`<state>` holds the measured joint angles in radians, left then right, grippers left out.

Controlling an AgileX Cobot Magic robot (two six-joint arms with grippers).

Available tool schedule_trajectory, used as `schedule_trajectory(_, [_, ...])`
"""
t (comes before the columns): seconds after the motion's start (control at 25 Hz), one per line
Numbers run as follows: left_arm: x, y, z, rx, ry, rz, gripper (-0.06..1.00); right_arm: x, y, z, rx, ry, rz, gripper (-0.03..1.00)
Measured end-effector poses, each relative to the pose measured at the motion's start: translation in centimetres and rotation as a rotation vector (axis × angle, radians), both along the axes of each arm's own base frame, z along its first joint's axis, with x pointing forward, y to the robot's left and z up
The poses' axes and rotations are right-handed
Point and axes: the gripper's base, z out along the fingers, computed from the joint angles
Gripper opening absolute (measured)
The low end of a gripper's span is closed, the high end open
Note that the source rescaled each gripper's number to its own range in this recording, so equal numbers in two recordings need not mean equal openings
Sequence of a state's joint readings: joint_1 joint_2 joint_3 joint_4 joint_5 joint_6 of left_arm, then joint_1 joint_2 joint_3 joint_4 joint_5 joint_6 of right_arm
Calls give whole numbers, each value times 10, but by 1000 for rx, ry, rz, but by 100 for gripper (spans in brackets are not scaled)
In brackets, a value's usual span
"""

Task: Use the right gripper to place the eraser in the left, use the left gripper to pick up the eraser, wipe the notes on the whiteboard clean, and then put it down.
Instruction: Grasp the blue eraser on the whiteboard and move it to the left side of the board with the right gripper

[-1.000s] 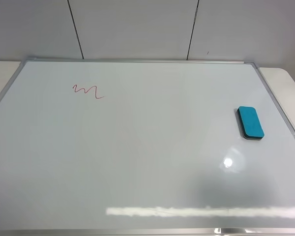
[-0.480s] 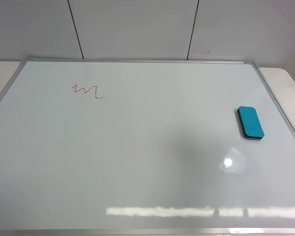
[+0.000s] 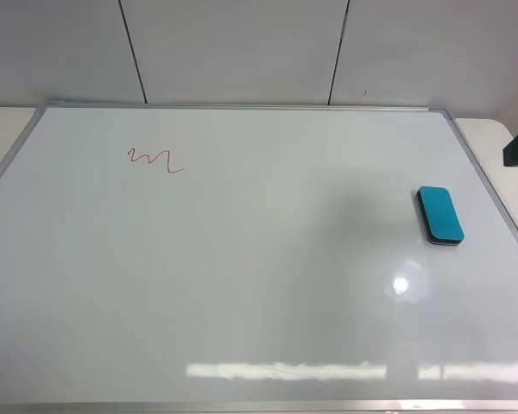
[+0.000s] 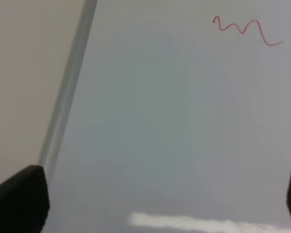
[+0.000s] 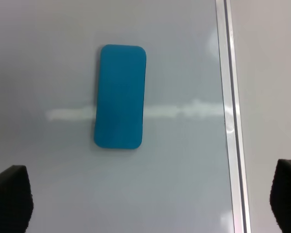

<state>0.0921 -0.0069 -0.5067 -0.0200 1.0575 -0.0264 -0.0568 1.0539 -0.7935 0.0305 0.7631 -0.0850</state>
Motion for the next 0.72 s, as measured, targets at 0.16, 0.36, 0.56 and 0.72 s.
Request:
schedule_trajectory(0.16, [0, 0, 0, 0, 0, 0, 100, 29, -2, -21, 9, 12, -16, 98])
schedule_trajectory(0.36, [0, 0, 0, 0, 0, 0, 100, 36, 2, -28, 96, 26, -58, 97])
schedule_trajectory(0.56, [0, 0, 0, 0, 0, 0, 100, 34, 4, -30, 106, 56, -38, 48])
schedule_trajectory(0.72, [0, 0, 0, 0, 0, 0, 100, 34, 8, -29, 160, 53, -40, 7])
